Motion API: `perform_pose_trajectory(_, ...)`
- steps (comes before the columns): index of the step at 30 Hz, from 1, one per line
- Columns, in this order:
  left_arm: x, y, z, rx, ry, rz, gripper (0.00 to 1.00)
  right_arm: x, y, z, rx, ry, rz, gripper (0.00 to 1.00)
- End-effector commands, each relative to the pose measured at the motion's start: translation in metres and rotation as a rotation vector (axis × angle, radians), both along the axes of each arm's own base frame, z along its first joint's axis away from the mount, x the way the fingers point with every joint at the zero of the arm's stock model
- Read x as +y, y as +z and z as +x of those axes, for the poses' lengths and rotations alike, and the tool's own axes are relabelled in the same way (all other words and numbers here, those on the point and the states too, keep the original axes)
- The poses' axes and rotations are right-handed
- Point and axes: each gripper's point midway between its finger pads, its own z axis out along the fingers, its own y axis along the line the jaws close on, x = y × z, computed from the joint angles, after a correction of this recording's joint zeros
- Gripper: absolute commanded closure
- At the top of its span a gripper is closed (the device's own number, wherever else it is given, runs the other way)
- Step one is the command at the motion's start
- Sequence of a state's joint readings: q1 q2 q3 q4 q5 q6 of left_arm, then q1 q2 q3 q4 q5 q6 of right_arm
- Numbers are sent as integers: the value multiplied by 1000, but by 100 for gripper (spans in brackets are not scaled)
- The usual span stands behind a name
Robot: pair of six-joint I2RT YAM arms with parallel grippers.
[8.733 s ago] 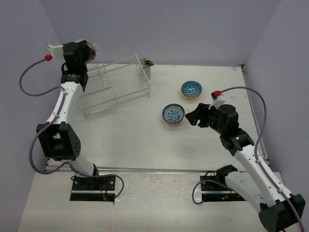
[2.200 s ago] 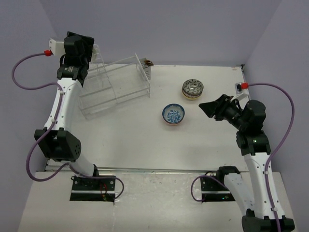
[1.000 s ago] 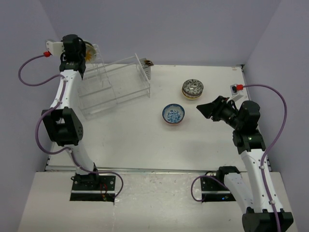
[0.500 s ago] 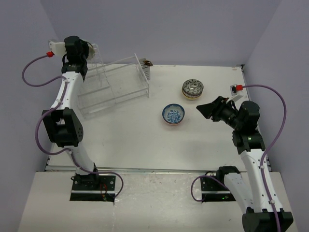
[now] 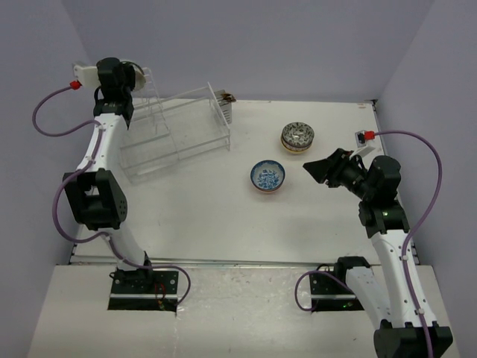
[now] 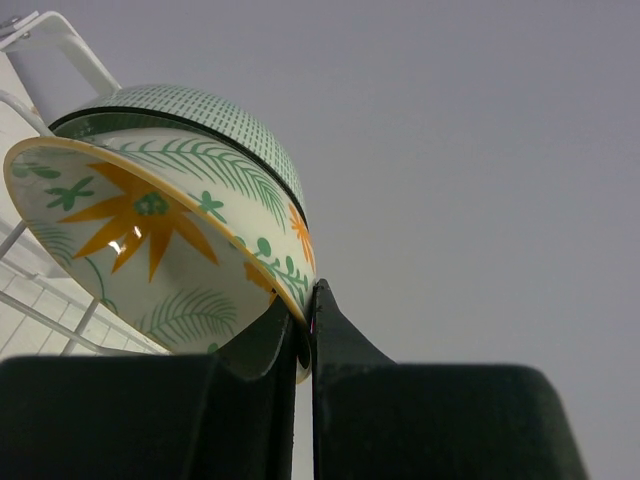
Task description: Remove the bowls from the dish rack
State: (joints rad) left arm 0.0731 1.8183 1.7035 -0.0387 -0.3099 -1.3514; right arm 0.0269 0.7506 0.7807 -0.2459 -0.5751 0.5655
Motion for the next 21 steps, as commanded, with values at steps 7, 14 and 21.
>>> perform_pose_trajectory(7, 1, 121, -41, -302, -1, 31, 100, 2, 10, 2, -48, 16, 5, 51)
perform_pose_trajectory(14, -3, 110, -39, -281, -22, 11, 100, 2, 11, 1, -51, 17, 6, 51)
perform_pose_trajectory(21, -13, 116, -45, -297, -75, 3, 100, 3, 10, 2, -47, 21, 5, 51)
